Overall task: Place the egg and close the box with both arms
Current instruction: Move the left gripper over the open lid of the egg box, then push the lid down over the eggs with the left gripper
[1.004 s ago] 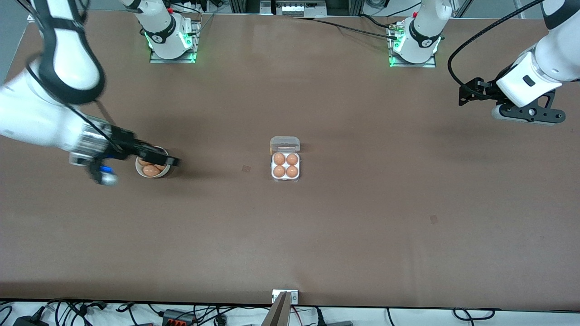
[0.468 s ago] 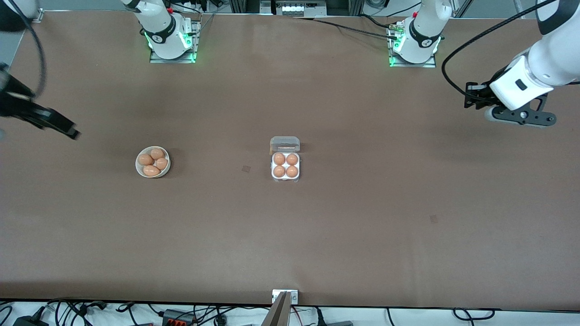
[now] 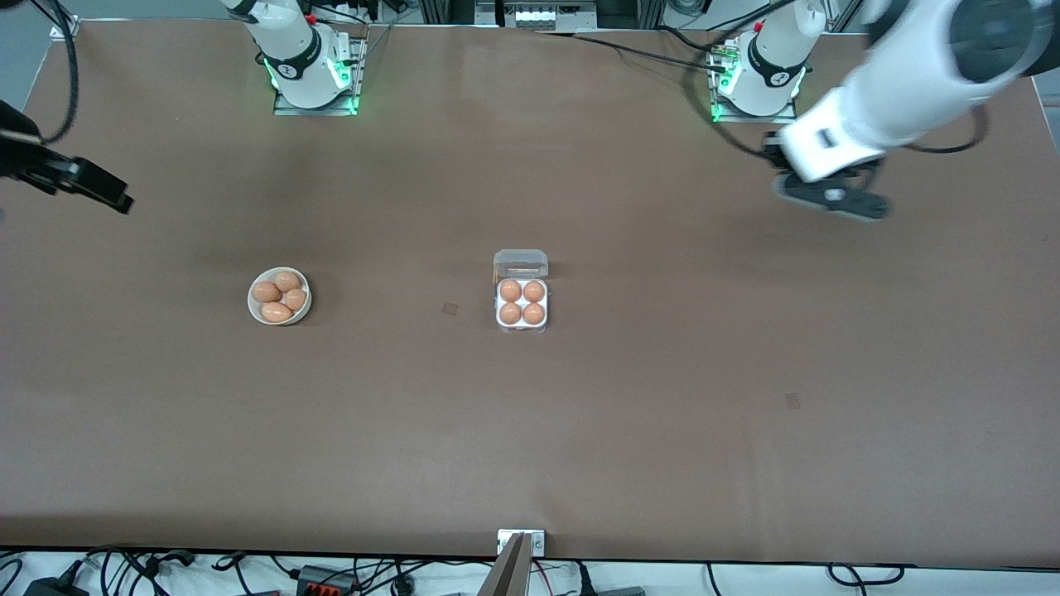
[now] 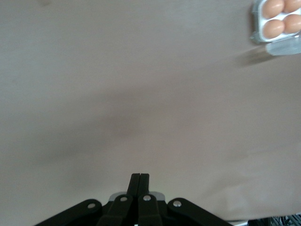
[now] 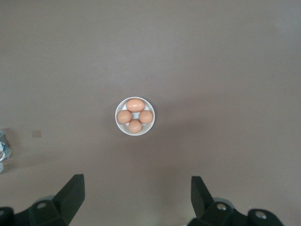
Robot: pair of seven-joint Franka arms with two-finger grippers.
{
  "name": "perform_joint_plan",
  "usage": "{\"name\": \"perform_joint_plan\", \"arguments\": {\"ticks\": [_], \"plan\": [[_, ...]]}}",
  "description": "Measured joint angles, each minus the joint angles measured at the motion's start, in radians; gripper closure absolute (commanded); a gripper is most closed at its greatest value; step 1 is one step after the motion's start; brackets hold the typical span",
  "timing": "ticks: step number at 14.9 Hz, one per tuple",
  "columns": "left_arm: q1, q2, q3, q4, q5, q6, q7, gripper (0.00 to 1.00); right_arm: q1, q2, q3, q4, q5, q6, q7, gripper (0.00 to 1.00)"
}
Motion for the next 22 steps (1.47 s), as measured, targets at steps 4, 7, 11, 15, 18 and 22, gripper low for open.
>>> {"name": "perform_joint_plan", "arguments": {"ticks": [4, 7, 11, 15, 18, 22], "plan": [[-0.009, 0.116, -0.233, -0.018, -0.010, 0.131, -0.232, 0.99, 0.005, 0.022, -0.002, 0.000, 0.020, 0.036, -0.006, 0.00], [-0.053, 0.221, -0.323, -0.021, -0.010, 0.283, -0.379, 0.99, 0.007, 0.022, -0.002, 0.000, 0.033, 0.036, -0.006, 0.00], [-0.136, 0.361, -0.325, -0.023, 0.014, 0.482, -0.485, 0.99, 0.005, 0.022, -0.007, 0.000, 0.033, 0.035, -0.006, 0.00], [-0.204, 0.482, -0.324, -0.023, 0.166, 0.641, -0.634, 0.99, -0.003, 0.022, -0.016, -0.007, 0.033, 0.035, -0.010, 0.00], [-0.225, 0.565, -0.323, -0.021, 0.321, 0.742, -0.740, 0.99, -0.008, 0.022, -0.017, -0.009, 0.033, 0.042, -0.053, 0.00], [-0.226, 0.626, -0.319, -0.004, 0.444, 0.833, -0.794, 0.99, -0.008, 0.022, -0.017, -0.009, 0.033, 0.045, -0.077, 0.00]]}}
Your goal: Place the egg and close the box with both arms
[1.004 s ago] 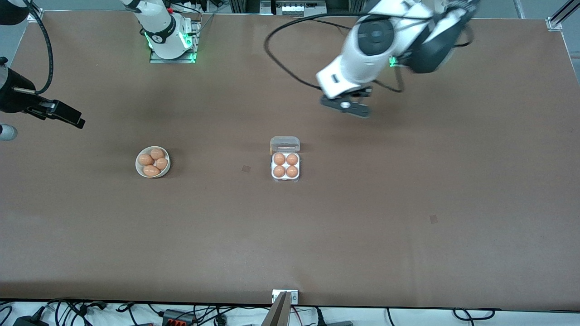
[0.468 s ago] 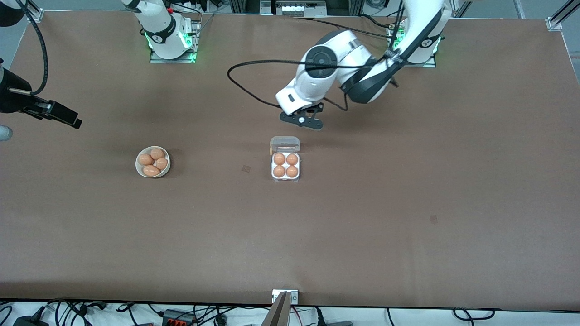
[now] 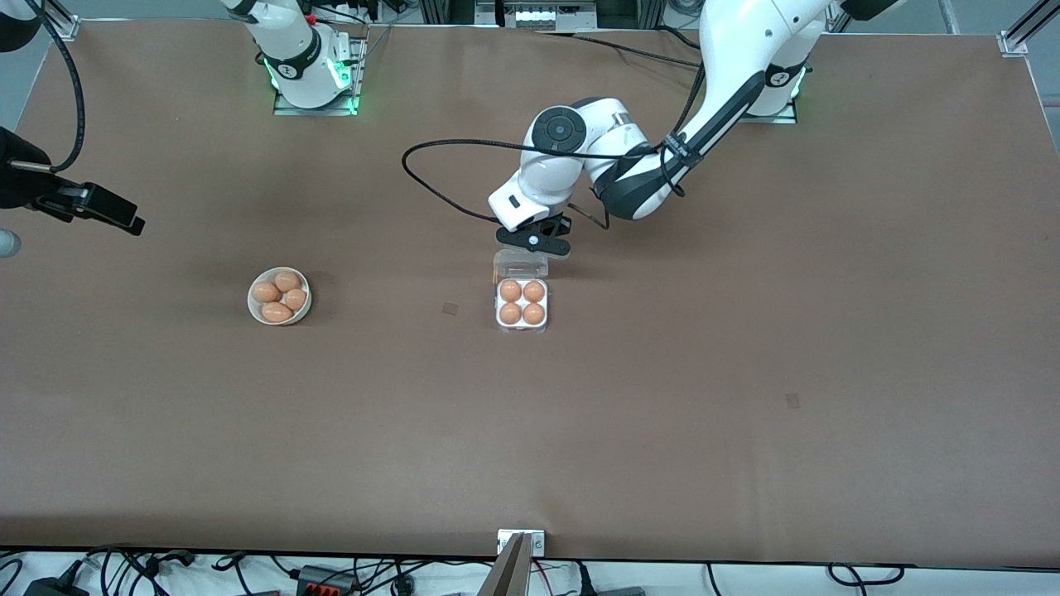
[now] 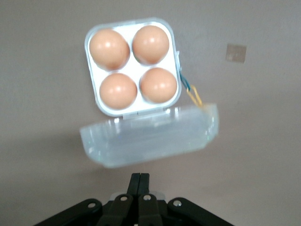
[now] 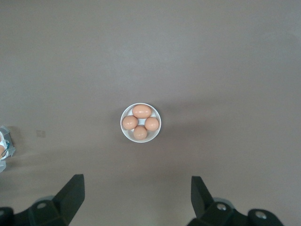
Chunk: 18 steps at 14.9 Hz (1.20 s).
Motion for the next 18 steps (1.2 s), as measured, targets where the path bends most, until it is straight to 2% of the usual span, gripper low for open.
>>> {"name": "perform_joint_plan", "arguments": {"ticks": [4, 6, 11, 13, 16, 18], "plan": [[0.004, 0.027, 0.011, 0.088, 0.116, 0.009, -0.011, 0.99, 0.000, 0.000, 0.000, 0.000, 0.000, 0.000, -0.001, 0.00], [0.008, 0.042, 0.013, 0.118, 0.126, 0.008, -0.011, 0.99, 0.000, 0.000, 0.000, 0.000, 0.000, 0.000, -0.001, 0.00], [0.010, 0.052, 0.013, 0.125, 0.130, -0.047, -0.011, 0.99, 0.000, 0.000, 0.000, 0.000, 0.000, 0.000, -0.002, 0.00], [0.014, 0.042, 0.011, 0.140, 0.132, -0.130, -0.011, 0.99, 0.000, 0.000, 0.000, 0.000, 0.000, 0.000, -0.002, 0.00], [0.021, -0.015, 0.006, 0.164, 0.132, -0.337, -0.009, 0.99, 0.000, -0.001, 0.000, -0.001, 0.000, -0.001, -0.002, 0.00], [0.035, -0.077, 0.001, 0.174, 0.132, -0.484, 0.029, 0.93, 0.001, -0.001, 0.001, -0.001, -0.001, -0.001, -0.002, 0.00]]}}
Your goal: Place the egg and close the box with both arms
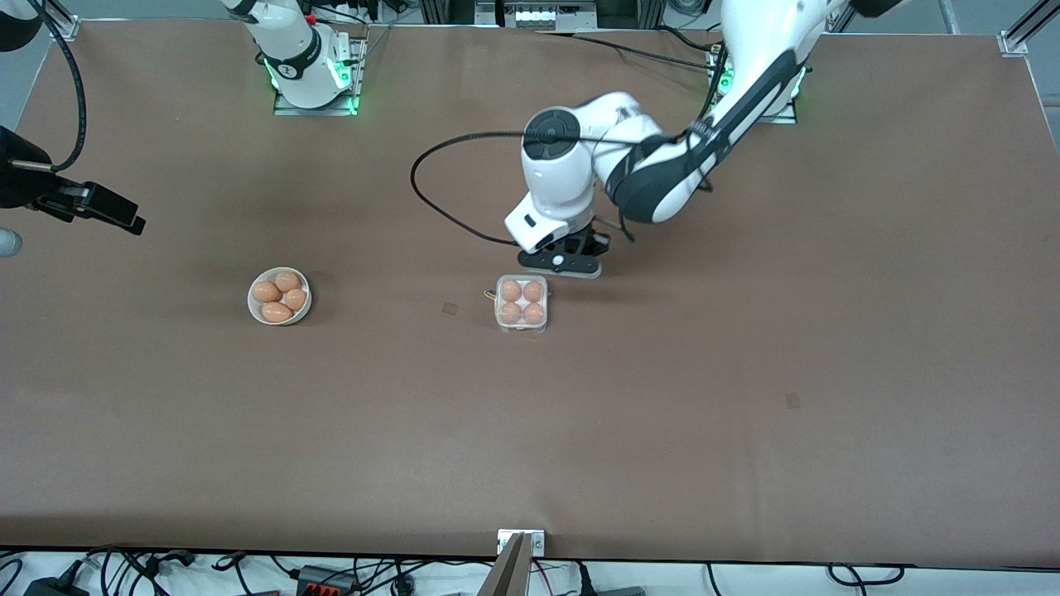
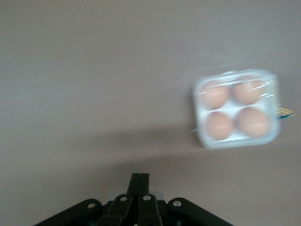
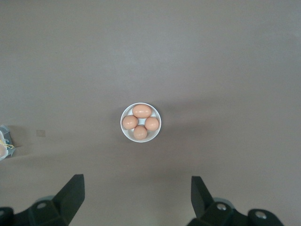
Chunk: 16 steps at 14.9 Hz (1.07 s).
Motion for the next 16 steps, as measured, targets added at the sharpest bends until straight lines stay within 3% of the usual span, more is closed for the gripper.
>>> {"name": "perform_joint_plan", "arguments": {"ticks": [1, 2, 3, 4, 9, 16], "plan": [[0.013, -0.034, -0.004, 0.002, 0.000, -0.075, 0.049, 0.88, 0.000, 0.000, 0.000, 0.000, 0.000, 0.000, 0.000, 0.00], [0.026, -0.069, -0.007, 0.003, 0.000, -0.151, 0.105, 0.68, 0.000, 0.000, 0.000, 0.000, 0.000, -0.001, 0.000, 0.00], [0.040, -0.101, -0.010, 0.003, -0.004, -0.215, 0.151, 0.24, 0.001, 0.000, 0.000, 0.000, 0.000, -0.002, 0.000, 0.00], [0.056, -0.134, -0.012, 0.005, -0.023, -0.263, 0.193, 0.00, 0.001, -0.001, 0.001, -0.002, 0.000, -0.002, 0.000, 0.00], [0.163, -0.256, -0.014, 0.064, -0.176, -0.370, 0.292, 0.00, 0.002, -0.052, 0.002, -0.082, 0.000, 0.028, 0.000, 0.00], [0.431, -0.275, -0.011, 0.241, -0.328, -0.501, 0.463, 0.00, 0.001, -0.077, 0.001, -0.100, -0.001, 0.042, 0.000, 0.00]]}}
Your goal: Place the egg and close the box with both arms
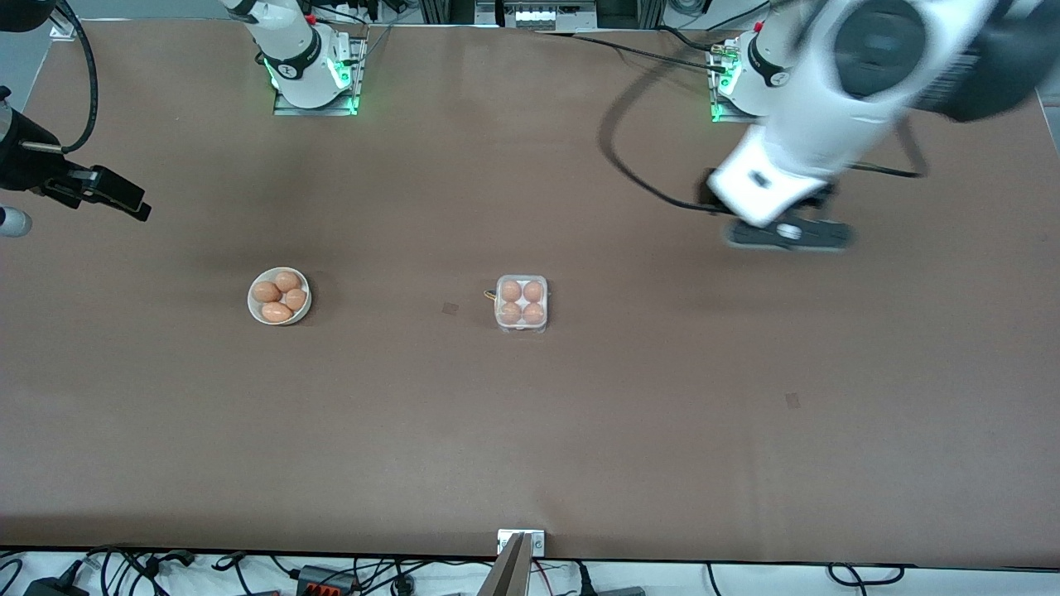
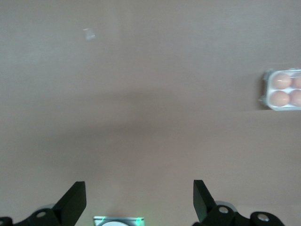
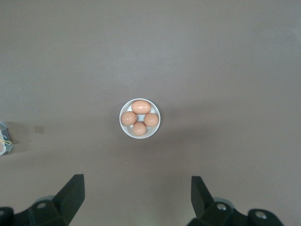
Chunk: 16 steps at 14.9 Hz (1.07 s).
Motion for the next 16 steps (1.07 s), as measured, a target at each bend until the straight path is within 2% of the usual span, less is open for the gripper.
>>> {"name": "perform_joint_plan", "arguments": {"ticks": [2, 4, 5, 7, 9, 10, 13, 16], "plan": [[0.074, 0.000, 0.001, 0.036, -0.009, -0.057, 0.069, 0.00, 0.001, 0.000, 0.001, 0.003, 0.000, 0.002, 0.000, 0.00], [0.103, -0.013, 0.023, 0.067, -0.021, -0.085, 0.125, 0.00, 0.001, 0.000, 0.001, 0.004, 0.000, 0.003, 0.000, 0.00], [0.095, -0.029, 0.064, 0.070, -0.036, -0.090, 0.166, 0.00, 0.001, 0.000, 0.001, 0.004, 0.000, 0.003, 0.000, 0.00], [0.022, -0.076, 0.224, 0.054, -0.099, -0.088, 0.278, 0.00, 0.002, 0.001, 0.001, 0.004, 0.000, 0.003, 0.000, 0.00], [-0.069, -0.140, 0.400, -0.017, -0.154, -0.029, 0.344, 0.00, 0.002, 0.004, 0.001, 0.004, 0.000, 0.003, 0.000, 0.00], [-0.101, -0.182, 0.461, -0.077, -0.173, 0.024, 0.354, 0.00, 0.002, 0.006, 0.001, 0.005, 0.000, 0.003, 0.000, 0.00], [-0.155, -0.315, 0.540, -0.269, -0.195, 0.144, 0.352, 0.00, 0.002, 0.010, 0.001, 0.005, 0.000, 0.003, 0.000, 0.00], [-0.199, -0.380, 0.597, -0.353, -0.204, 0.262, 0.322, 0.00, 0.002, 0.010, 0.002, 0.005, 0.000, 0.003, 0.000, 0.00]]}}
